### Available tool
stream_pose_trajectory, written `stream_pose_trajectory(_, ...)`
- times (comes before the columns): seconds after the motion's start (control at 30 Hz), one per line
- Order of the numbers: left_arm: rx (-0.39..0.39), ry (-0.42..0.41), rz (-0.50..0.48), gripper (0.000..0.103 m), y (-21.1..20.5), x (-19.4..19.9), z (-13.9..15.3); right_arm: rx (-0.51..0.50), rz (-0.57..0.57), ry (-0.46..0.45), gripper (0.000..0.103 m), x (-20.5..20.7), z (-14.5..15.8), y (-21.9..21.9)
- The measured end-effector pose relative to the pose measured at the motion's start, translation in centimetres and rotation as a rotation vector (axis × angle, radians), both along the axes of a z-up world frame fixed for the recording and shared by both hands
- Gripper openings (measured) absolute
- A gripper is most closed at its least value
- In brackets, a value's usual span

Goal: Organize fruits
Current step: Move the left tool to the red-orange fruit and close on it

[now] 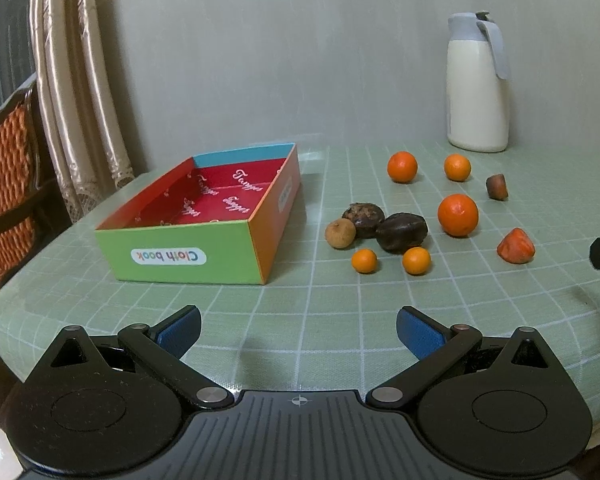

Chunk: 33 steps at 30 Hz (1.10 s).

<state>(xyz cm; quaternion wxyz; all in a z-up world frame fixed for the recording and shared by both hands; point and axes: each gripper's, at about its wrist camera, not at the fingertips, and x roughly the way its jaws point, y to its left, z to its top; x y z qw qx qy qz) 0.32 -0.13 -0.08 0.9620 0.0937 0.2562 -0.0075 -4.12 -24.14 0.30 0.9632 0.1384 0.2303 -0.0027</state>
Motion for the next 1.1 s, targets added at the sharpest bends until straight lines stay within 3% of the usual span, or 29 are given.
stream_pose_trajectory(0.2,0.150,-0.096,-0.032,0.103,-2.4,-0.2,0.7,-0.012,-0.011,-0.007,0.103,-0.2,0.4,-0.5)
stream_pose_trajectory(0.37,0.228,-0.081,-0.101,0.103,-4.6,1.0,0.6,-0.055,-0.064,0.011,0.103,0.2,0.9,-1.6)
stream_pose_trajectory(0.67,0.180,-0.084,-0.222,0.103,-9.4,3.0,1.5,0.005,-0.231,-0.022,0.103,0.6,0.8,-5.6)
stream_pose_trajectory(0.8,0.112,-0.043,-0.288,0.102,-11.3,3.8,1.3,0.042,-0.278,0.007,0.103,0.7,0.1,-6.9)
stream_pose_trajectory(0.93,0.106,-0.042,-0.315,0.102,-12.8,3.9,0.7,0.046,-0.308,-0.018,0.103,-0.1,0.2,-7.4)
stream_pose_trajectory(1.0,0.103,-0.039,-0.327,0.092,-13.3,4.1,0.5,0.053,-0.318,-0.034,0.103,-0.6,0.2,-7.7)
stream_pose_trajectory(1.03,0.102,-0.024,-0.336,0.078,-13.6,4.2,0.3,0.056,-0.321,-0.038,0.103,-0.8,0.2,-7.8)
stream_pose_trajectory(1.1,0.093,0.017,-0.352,0.072,-14.1,4.7,0.0,0.062,-0.323,-0.042,0.103,-1.1,0.2,-8.0)
